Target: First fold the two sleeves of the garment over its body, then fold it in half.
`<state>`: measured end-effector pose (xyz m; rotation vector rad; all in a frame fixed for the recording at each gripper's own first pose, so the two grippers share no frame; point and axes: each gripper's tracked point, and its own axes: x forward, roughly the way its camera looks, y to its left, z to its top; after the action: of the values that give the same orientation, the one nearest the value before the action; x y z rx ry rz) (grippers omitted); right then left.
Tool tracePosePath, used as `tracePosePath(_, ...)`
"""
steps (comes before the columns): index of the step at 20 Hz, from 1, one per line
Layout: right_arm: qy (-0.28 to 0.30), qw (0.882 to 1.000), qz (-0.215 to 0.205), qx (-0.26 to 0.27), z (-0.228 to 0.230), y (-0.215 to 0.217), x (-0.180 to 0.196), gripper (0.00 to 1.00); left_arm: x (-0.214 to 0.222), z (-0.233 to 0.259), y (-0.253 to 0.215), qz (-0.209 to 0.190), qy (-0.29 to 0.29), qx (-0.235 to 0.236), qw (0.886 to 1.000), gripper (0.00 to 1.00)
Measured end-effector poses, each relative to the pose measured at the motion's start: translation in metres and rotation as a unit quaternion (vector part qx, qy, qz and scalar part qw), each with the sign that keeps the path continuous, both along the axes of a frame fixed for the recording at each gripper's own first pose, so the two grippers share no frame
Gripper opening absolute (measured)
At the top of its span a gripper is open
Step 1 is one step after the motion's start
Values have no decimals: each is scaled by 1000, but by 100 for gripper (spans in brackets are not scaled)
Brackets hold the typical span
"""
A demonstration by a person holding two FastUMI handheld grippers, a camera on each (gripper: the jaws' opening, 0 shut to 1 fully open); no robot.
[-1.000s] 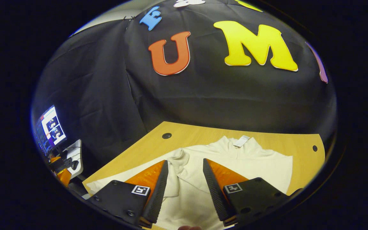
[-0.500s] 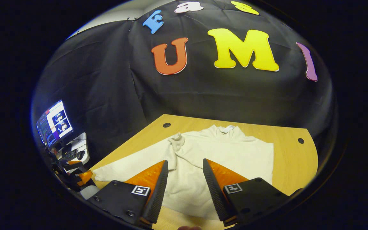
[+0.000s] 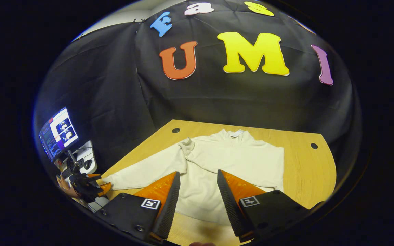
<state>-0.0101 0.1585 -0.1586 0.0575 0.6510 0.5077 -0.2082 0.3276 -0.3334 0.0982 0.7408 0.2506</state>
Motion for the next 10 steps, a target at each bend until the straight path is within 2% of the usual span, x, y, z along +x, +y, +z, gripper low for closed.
tracePosePath(4,14,1000,-8,-1,-6,-2,0,69,3,-6,-3,-8,-3,-34,999,100)
tracePosePath(7,26,1000,-10,6,-10,4,-1,70,1,-12,-6,10,-15,-76,997,93)
tracePosePath(10,26,1000,0,5,-10,9,-4,69,3,-11,-9,16,-3,-84,996,82)
